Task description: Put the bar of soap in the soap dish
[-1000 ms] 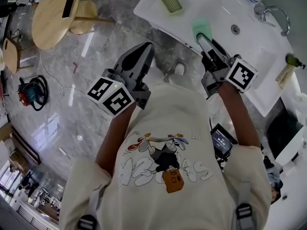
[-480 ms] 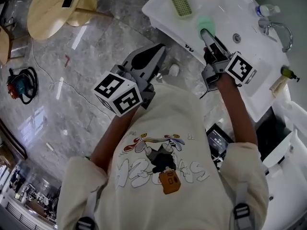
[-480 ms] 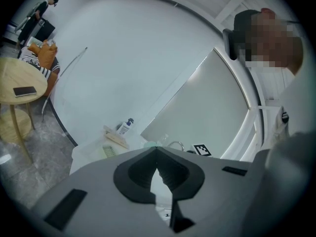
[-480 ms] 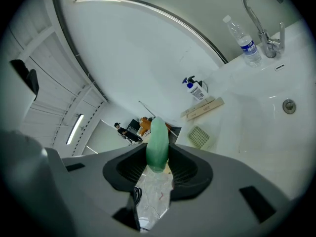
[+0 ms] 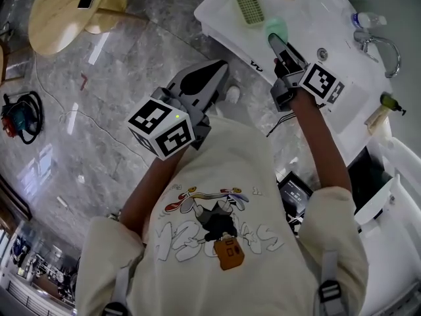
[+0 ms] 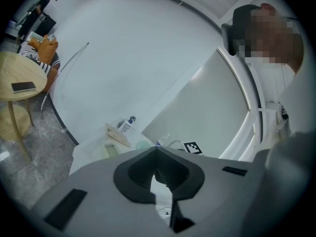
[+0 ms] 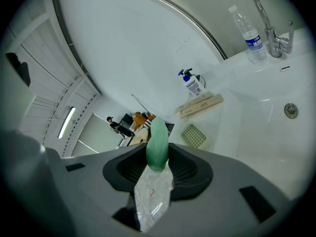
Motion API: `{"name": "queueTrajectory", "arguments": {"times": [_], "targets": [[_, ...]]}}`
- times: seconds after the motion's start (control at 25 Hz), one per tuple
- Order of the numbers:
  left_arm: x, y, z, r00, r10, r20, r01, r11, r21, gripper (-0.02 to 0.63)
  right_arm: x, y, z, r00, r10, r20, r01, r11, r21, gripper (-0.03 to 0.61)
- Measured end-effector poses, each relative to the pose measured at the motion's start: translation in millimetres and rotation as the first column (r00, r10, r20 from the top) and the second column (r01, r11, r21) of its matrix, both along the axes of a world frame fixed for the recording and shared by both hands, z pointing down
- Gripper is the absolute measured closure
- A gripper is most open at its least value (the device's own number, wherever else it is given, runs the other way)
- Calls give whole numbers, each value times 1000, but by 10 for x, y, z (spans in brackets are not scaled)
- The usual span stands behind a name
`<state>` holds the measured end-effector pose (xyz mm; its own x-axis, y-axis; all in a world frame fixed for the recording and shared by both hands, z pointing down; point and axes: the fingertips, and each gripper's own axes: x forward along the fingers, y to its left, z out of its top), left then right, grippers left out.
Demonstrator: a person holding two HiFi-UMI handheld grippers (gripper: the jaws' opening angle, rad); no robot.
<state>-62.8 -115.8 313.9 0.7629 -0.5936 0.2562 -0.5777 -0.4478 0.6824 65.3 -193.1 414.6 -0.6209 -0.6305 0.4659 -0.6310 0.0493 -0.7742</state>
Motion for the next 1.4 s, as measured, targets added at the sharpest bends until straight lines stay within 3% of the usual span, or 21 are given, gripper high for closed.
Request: {"name": "queueTrajectory", "arguments": {"times": [0.32,0.96,1.4], "targets": [[-45,-112,141,1000,10,-5,-10,999,-50,606,-28,-167,155,999,-11,-42,10,999,-37,440],[-126,-349,298,1000,11,28,-8,995,-96,606,-220,-584,235,996,-50,-73,48,998,-29,440],[131,-383,383,999,34,32,-30,993,-118,606,-141,-620,442,994,-63,-85,60,997,-40,440]]}}
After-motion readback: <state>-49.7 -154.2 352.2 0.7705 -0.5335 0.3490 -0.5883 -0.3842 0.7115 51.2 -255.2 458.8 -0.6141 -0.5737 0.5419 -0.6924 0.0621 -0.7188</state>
